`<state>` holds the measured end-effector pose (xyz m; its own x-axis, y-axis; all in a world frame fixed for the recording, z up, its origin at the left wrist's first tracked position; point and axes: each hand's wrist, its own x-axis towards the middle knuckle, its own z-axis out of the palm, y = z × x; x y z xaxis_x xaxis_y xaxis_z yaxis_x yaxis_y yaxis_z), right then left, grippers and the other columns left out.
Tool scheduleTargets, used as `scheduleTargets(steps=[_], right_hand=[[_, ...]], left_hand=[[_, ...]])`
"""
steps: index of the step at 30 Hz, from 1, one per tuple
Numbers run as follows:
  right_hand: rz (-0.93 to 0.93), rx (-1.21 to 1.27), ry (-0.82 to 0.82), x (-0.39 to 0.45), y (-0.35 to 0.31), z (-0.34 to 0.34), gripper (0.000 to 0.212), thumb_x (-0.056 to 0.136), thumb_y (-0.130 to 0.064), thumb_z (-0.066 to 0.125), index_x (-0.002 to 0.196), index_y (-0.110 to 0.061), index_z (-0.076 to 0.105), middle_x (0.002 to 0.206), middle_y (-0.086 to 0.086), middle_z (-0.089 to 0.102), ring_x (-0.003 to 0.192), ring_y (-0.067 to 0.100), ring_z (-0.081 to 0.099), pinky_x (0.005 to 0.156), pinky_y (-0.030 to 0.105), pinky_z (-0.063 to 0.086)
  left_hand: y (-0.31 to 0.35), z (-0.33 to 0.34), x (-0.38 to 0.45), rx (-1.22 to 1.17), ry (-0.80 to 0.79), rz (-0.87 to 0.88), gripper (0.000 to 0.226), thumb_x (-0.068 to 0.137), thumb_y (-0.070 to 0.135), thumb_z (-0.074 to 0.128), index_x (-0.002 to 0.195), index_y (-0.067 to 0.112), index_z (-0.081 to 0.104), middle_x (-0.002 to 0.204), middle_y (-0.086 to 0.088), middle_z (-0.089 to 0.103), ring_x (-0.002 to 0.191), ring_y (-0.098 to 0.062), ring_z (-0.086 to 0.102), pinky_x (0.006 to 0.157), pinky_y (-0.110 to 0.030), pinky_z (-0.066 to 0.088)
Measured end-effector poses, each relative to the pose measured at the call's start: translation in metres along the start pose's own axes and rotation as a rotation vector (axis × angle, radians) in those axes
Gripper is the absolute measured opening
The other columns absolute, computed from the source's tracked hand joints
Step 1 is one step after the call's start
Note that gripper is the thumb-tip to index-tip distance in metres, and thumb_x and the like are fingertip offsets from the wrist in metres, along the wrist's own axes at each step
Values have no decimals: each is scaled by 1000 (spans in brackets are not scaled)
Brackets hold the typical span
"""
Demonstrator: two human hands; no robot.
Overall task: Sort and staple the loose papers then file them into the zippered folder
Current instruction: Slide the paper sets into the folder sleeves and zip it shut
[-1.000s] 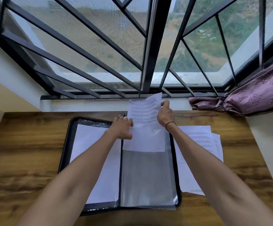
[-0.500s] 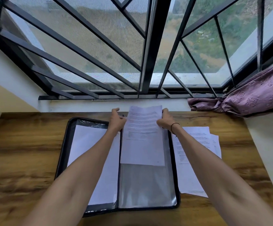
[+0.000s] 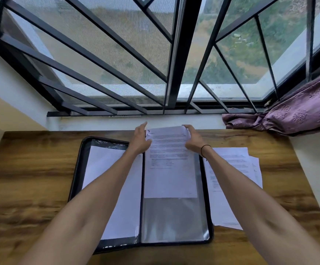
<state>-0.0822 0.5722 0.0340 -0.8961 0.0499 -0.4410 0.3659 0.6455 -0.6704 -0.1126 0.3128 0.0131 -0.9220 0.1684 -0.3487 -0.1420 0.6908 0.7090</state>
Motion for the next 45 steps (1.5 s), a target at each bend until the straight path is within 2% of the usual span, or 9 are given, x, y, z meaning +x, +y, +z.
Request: scheduleTargets(steps=[3, 6, 10, 21, 26, 30, 36, 40, 45], right_hand=[[-17, -79, -8, -4, 1, -4, 63, 88, -4, 52, 144, -31, 39, 118, 8, 58, 103, 32, 58, 73, 32, 44], [-85, -60, 16, -7, 1, -5, 72, 87, -10, 59, 149, -34, 32, 123, 5, 54, 97, 27, 58, 67, 28, 41], [-118, -129, 42, -4, 3, -5, 58, 92, -4, 54, 142, -29, 39, 125, 0, 52, 99, 24, 55, 77, 31, 40], [-57, -191, -3, 1, 9, -9, 31, 82, 3, 45, 96, -21, 59, 97, 2, 66, 92, 24, 61, 62, 26, 41], [-87, -345, -102, 2, 7, -12, 3, 89, -15, 63, 89, -18, 63, 86, -3, 62, 84, 21, 60, 61, 24, 42], [-110, -485, -227, 1, 4, -11, 25, 85, -40, 78, 87, -21, 63, 87, -5, 65, 79, 14, 61, 65, 30, 47], [-173, -586, -290, 0, 5, -1, 22, 86, -13, 69, 84, -34, 62, 84, -15, 60, 86, 17, 61, 85, 43, 57], [-156, -589, -269, -3, 10, 6, 19, 92, -16, 63, 95, -35, 64, 89, -16, 61, 93, 15, 57, 105, 54, 35], [-177, -603, -223, -6, 9, 14, 13, 91, -17, 70, 84, -27, 69, 89, -12, 63, 94, 15, 55, 101, 55, 33]], left_hand=[[3, 0, 5, 107, -113, 53, 81, 97, 9, 59, 164, 23, 16, 166, -9, 22, 152, -28, 28, 120, -43, 29], [5, 5, 9, 158, -186, 70, 79, 98, 22, 65, 163, 23, 19, 163, -10, 28, 148, -28, 34, 121, -46, 32], [10, 8, 19, 178, -111, 40, 64, 100, 26, 63, 156, 19, 34, 150, -16, 35, 130, -32, 51, 112, -44, 43], [25, 6, 25, 467, -279, 150, 48, 100, 14, 43, 147, 22, 49, 149, -2, 46, 126, -27, 56, 105, -48, 49], [29, 11, 13, 532, -308, 242, 28, 100, 28, 51, 120, 23, 69, 124, 1, 66, 108, -18, 61, 92, -40, 52], [27, 20, 5, 539, -301, 283, 29, 98, 30, 60, 124, 17, 64, 120, -1, 62, 106, -21, 62, 84, -36, 51], [20, 19, 2, 534, -368, 268, 28, 95, 37, 67, 118, 22, 63, 113, 0, 66, 99, -20, 61, 86, -39, 55], [20, 13, 2, 526, -389, 282, 26, 93, 43, 71, 110, 24, 64, 96, 9, 60, 88, -13, 59, 82, -37, 58], [11, 16, -1, 550, -419, 284, 19, 99, 29, 66, 107, 13, 69, 106, -3, 68, 89, -19, 62, 75, -33, 53]])
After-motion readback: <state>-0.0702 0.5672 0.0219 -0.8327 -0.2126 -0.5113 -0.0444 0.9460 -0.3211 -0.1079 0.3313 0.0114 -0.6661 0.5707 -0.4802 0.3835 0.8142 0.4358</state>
